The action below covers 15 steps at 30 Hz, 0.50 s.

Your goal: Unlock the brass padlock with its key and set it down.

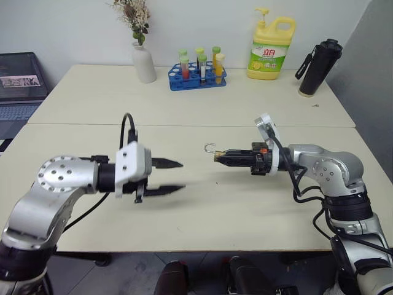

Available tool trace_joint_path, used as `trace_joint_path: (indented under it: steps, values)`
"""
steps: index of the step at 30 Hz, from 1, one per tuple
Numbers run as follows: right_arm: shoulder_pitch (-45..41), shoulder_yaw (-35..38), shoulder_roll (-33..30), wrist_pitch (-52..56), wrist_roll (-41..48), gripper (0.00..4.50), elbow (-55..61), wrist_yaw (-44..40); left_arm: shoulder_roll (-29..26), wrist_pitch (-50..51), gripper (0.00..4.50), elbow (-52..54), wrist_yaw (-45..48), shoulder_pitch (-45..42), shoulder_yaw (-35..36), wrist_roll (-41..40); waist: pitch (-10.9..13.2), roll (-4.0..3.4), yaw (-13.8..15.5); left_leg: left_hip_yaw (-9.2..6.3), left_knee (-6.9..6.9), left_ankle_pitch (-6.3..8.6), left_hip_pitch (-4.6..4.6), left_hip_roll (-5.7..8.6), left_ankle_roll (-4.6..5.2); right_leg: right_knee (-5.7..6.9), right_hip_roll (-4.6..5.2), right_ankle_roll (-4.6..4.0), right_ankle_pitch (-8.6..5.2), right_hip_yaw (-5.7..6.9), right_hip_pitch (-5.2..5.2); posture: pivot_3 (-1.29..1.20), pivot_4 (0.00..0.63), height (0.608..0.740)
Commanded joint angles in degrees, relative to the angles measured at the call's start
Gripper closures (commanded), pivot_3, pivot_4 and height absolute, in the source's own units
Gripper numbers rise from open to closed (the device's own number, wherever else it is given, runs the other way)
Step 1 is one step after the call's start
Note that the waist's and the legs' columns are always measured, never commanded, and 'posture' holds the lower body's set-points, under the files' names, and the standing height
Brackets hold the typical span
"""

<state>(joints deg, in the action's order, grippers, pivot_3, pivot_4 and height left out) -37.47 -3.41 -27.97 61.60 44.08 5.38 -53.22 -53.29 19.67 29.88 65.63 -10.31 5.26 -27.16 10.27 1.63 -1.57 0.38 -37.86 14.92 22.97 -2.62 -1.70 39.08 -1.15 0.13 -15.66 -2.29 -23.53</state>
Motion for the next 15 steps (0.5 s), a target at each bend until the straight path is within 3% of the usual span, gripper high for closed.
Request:
trace_joint_path:
  steps: [1, 3, 15]
  values:
    - [2.01, -0.08, -0.98, 3.43, 1.54, 4.36, 4.22, 1.80, 0.23, -5.44, 0.37, 3.31, -0.81, 3.96, 2.20, 2.70, 0.00, 0.00, -0.06, 0.03, 0.00, 0.00, 0.00, 0.00, 0.00, -0.01, 0.00, 0.00, 0.00, -0.02, 0.00, 0.00, 0.150, 0.740]
    - [3.00, -0.56, -0.85, 4.66, 1.55, 4.36, 5.32, 2.58, 0.34, -6.93, 0.00, 3.54, -0.89, 5.71, 2.33, 3.32, 0.00, 0.00, -0.11, 0.04, 0.02, 0.00, -0.01, -0.02, 0.00, -0.01, 0.02, -0.01, 0.00, -0.03, -0.01, 0.00, 0.150, 0.740]
    - [8.06, -0.68, 11.51, 10.11, -2.16, 4.36, 2.85, 20.24, 1.51, -10.41, 0.00, 2.69, -4.09, 7.95, 1.83, 5.98, -0.02, 0.02, -0.26, 0.05, 0.01, 0.00, -0.03, -0.05, 0.00, 0.00, -0.03, 0.17, -0.09, -0.06, -0.01, 0.00, 0.150, 0.740]
